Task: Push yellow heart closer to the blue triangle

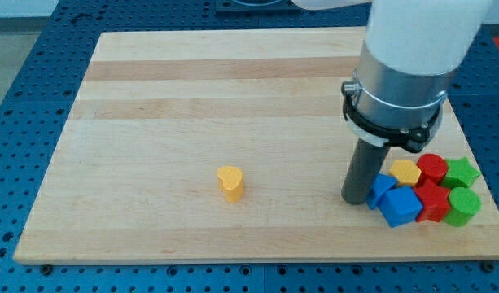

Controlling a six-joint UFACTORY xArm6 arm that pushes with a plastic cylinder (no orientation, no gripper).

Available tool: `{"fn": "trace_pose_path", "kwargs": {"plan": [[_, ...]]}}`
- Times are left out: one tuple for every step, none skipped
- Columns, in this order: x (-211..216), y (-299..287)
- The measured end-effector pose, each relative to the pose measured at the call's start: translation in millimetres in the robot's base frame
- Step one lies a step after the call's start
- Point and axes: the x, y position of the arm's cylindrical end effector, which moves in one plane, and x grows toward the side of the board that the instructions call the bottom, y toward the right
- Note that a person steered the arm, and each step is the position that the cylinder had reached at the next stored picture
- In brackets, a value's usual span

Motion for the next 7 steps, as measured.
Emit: {"fn": "trace_pose_path", "kwargs": {"plan": [[0.6,-2.7],[0.7,-49.3],[6.9,-83.7],[13.8,-86.3],[44.7,-104.7],[22.6,-128.0],[-8.6,-147.5]]}}
